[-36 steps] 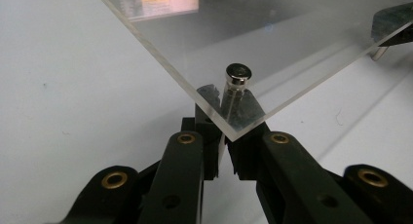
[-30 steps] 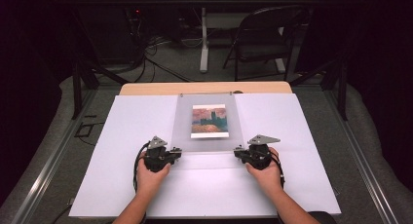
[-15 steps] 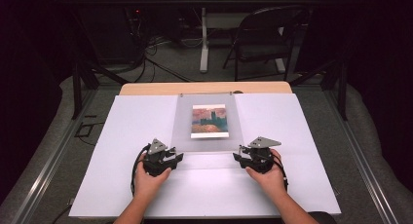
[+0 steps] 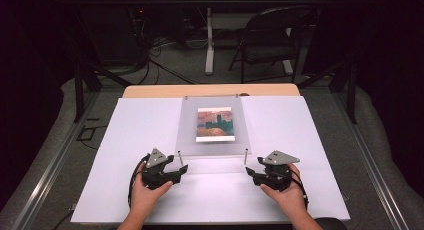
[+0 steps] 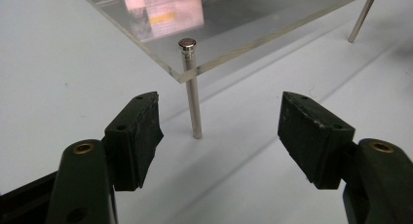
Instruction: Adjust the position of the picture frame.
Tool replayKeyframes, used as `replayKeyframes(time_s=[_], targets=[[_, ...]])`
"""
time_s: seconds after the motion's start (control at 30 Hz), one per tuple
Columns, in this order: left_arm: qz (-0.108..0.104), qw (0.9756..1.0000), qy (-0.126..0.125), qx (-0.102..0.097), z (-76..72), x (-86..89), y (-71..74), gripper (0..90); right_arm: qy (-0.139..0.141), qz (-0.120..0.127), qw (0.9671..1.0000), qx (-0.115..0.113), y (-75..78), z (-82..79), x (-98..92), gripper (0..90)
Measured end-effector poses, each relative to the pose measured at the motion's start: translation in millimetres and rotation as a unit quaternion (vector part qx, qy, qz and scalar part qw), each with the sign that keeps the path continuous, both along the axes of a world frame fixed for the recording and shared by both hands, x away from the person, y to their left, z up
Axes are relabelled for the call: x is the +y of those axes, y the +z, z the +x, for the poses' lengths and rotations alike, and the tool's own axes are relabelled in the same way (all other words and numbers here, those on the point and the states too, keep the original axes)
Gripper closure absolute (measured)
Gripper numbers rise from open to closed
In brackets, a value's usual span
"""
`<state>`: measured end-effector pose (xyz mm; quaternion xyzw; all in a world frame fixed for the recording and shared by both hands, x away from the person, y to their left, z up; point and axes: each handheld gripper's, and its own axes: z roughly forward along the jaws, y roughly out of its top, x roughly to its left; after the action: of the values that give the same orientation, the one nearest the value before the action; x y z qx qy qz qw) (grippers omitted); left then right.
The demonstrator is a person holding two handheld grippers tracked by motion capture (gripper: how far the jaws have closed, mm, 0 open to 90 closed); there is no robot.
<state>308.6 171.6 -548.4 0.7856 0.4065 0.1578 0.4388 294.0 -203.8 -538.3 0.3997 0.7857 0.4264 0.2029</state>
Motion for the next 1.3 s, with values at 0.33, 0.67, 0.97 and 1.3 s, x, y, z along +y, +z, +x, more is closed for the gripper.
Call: replayKeyframes(time_s=[0.33,0.67,0.97,1.3], targets=[[-0.001,1.0000,-0.002,-0.005,-13.6,8.4,4.2,32.8,-0.011,0.021,0.9997,0.002,3.6,-8.4,-15.7,41.9],[-0.003,0.9999,0.004,-0.015,-15.2,16.1,7.0,33.7,-0.025,0.030,0.9992,0.002,1.1,-5.5,-20.7,39.8],[-0.014,0.9997,0.019,-0.007,-16.6,24.4,8.1,33.8,-0.020,0.037,0.9991,0.000,0.9,-3.9,-22.6,39.3],[-0.031,0.9990,0.032,-0.001,-18.4,31.2,16.6,35.1,-0.013,0.037,0.9992,-0.010,11.2,-4.4,-26.2,38.0]])
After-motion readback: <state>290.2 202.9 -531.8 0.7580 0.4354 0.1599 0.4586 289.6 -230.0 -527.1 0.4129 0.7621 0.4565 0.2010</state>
